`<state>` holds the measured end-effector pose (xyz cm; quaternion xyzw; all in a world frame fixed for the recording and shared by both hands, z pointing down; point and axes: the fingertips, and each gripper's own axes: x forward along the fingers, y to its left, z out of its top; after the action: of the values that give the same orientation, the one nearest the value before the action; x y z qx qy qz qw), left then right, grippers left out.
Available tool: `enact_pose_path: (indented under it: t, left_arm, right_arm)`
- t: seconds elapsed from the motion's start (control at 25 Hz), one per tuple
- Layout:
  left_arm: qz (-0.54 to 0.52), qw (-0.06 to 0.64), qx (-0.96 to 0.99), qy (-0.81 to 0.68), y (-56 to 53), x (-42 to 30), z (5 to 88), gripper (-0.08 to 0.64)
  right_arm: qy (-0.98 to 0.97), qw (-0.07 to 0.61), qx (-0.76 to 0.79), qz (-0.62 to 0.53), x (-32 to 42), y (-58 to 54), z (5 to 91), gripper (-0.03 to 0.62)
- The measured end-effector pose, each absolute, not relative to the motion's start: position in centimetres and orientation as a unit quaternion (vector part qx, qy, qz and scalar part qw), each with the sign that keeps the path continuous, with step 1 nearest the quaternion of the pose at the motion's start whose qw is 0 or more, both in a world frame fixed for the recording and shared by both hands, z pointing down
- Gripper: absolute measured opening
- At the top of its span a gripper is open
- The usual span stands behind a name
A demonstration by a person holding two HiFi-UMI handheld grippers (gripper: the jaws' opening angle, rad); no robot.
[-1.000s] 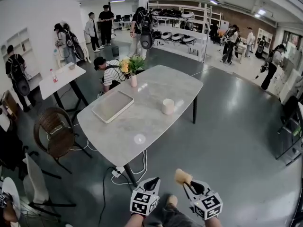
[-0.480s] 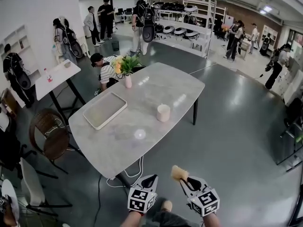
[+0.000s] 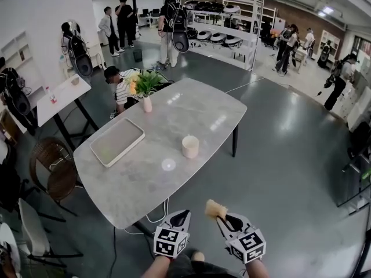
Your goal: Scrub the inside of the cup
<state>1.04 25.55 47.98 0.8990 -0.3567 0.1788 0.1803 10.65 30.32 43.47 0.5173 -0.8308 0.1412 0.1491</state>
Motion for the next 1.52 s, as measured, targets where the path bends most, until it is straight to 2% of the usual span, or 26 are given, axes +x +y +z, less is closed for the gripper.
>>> enact_pose_path:
  t: [0.44,1.52]
  left_arm:
    - [0.192,0.194,0.894,-0.356,21.4,1.4,49.5,0.014]
    - [0.194,0.171,0.93,-0.262,0.4,6.5,50.2,0.015]
  right_arm:
    - [-0.832,0.141,0.506,0.178,10.9,26.7,45.9,0.06]
    - [-0.835,0.201,0.478,0.181,11.3,4.4,46.3,0.06]
